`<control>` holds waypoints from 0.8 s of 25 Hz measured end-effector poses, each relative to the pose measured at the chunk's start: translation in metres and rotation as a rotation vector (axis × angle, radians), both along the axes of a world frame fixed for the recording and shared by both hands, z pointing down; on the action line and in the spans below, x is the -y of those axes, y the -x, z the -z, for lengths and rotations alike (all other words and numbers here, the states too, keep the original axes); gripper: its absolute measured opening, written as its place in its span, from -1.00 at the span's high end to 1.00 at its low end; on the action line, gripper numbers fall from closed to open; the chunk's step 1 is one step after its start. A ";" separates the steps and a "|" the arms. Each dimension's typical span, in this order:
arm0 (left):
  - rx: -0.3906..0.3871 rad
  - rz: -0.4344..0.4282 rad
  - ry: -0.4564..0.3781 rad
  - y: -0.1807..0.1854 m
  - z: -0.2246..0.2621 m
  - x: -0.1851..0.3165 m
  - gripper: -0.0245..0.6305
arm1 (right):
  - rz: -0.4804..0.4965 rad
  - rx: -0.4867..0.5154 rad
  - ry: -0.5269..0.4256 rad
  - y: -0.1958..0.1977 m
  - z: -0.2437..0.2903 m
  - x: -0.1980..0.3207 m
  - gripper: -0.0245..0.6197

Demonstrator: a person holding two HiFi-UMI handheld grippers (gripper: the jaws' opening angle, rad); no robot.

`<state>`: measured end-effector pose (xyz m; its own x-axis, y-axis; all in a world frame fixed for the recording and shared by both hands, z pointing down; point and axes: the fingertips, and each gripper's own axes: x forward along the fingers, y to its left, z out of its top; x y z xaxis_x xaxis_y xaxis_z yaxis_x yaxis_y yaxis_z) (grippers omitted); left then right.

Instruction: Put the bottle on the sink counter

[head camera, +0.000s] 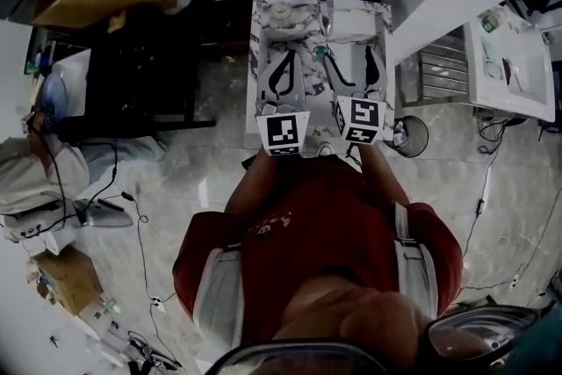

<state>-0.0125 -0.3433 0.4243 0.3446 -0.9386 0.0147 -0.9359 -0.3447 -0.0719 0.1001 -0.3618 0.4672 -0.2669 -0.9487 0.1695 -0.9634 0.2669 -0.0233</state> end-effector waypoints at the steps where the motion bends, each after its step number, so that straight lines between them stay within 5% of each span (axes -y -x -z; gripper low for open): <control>1: -0.001 -0.001 -0.011 -0.002 0.005 -0.002 0.92 | -0.003 -0.013 -0.021 -0.003 0.008 -0.003 -0.30; 10: -0.002 -0.005 -0.073 -0.025 0.032 -0.033 0.92 | -0.022 -0.058 -0.137 -0.032 0.045 -0.036 -0.27; 20: -0.004 0.021 -0.100 -0.031 0.041 -0.056 0.92 | 0.024 -0.054 -0.154 -0.033 0.049 -0.058 -0.13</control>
